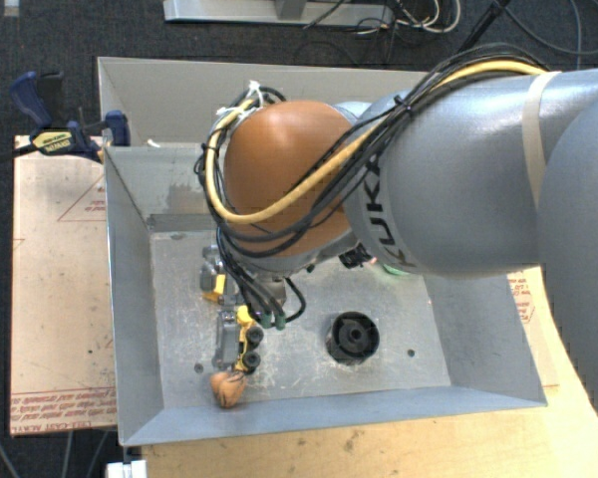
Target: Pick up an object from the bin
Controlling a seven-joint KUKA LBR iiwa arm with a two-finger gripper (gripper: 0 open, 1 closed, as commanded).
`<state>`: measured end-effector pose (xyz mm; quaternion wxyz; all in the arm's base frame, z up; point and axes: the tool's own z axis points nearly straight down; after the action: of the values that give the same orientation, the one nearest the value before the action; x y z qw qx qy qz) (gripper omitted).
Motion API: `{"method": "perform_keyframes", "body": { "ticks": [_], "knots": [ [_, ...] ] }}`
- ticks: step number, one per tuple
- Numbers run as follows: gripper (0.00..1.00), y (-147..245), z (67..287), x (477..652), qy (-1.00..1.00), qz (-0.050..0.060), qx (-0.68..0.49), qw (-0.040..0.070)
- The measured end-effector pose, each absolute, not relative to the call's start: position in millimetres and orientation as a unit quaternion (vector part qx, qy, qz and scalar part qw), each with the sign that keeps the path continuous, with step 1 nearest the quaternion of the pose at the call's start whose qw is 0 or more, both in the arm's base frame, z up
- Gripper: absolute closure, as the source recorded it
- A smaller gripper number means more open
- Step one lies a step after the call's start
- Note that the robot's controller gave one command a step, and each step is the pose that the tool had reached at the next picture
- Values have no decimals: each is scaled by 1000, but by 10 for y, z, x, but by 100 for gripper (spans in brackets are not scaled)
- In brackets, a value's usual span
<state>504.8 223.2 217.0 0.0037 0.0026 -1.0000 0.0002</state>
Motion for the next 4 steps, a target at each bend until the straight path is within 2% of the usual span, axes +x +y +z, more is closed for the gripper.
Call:
{"method": "perform_keyframes", "body": {
  "ticks": [1,2,3,4],
  "knots": [
    [0,2218,2217,5066,-1000,-1,0,0],
    [0,2140,1743,4987,-1000,-2,25,-3],
    [0,1883,1318,5025,-991,0,132,1],
    [0,1610,957,5108,-973,0,233,-1]
  ]
}}
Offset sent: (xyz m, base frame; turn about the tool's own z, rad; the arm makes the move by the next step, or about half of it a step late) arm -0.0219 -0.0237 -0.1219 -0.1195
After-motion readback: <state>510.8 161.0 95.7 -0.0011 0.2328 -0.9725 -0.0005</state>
